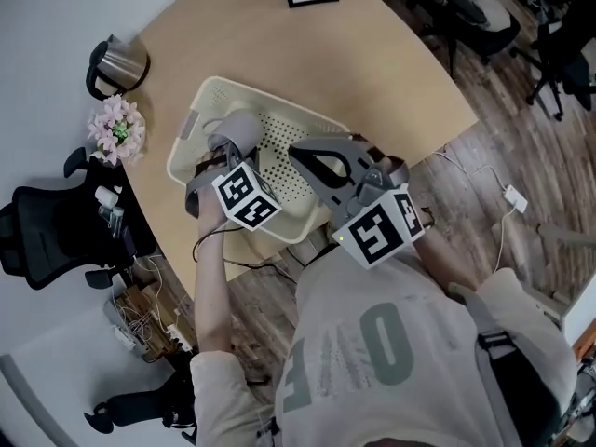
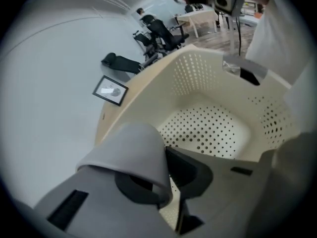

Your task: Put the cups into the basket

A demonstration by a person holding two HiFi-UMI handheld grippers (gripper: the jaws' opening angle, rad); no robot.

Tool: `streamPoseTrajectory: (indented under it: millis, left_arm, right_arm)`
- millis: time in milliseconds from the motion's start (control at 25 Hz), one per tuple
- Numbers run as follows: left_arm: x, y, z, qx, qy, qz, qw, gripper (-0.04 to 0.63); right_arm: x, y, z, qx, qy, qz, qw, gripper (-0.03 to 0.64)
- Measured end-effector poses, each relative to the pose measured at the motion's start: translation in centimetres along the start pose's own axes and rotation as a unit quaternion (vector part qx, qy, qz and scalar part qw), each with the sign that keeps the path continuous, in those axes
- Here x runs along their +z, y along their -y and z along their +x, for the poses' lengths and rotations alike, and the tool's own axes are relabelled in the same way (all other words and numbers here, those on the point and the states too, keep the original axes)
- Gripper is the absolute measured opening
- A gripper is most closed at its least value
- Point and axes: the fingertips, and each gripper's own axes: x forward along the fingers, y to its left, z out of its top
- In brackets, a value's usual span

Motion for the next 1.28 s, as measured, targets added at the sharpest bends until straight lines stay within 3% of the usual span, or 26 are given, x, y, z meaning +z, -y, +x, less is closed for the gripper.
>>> streamPoseTrajectory:
  millis: [240, 400, 520, 680, 880, 1000, 1080, 1160, 1280]
  left_arm:
    - [-2.2, 3.6, 3.9, -0.084, -0.082, 0.089, 0.9891, 0.052]
    - [-3.7, 5.4, 4.9, -0.132, -0.128, 0.164, 0.9692, 0.055]
    - [-4.7, 7.5, 5.2, -0.173, -0.143, 0.195, 0.9549, 0.055]
    - [-5.3, 8.4, 5.5, -0.179, -0.156, 0.232, 0.9433, 0.057]
    - [-4.1, 7.8, 5.3, -0.159, -0.145, 0.236, 0.9478, 0.097]
    - [-2.9, 7.3, 4.6, -0.148, -0.127, 0.218, 0.9563, 0.109]
    - [-2.4, 7.0, 3.8, -0.152, -0.117, 0.197, 0.9615, 0.175]
    - [-2.1, 6.5, 2.8, -0.148, -0.110, 0.182, 0.9657, 0.190]
    - [-1.5, 4.8, 0.2, -0.105, -0.094, 0.163, 0.9764, 0.190]
  right_arm:
    - [-1.1, 1.5, -1.8, -0.024, -0.006, 0.022, 0.999, -0.002]
    - [-1.7, 2.3, -2.3, -0.034, -0.006, 0.025, 0.999, -0.002]
    - [-1.5, 2.3, -2.9, -0.037, 0.001, 0.030, 0.999, -0.002]
    - [-1.0, 2.9, -3.2, -0.041, 0.012, 0.036, 0.998, -0.002]
    - [-0.9, 2.9, -2.9, -0.037, 0.019, 0.036, 0.998, -0.002]
    - [-0.5, 2.6, -2.5, -0.027, 0.024, 0.034, 0.999, -0.002]
    - [-0.1, 2.4, -2.1, -0.020, 0.029, 0.031, 0.999, -0.002]
    - [0.3, 2.2, -1.8, -0.013, 0.036, 0.027, 0.999, -0.002]
    - [0.8, 1.7, -1.6, -0.001, 0.044, 0.021, 0.999, -0.002]
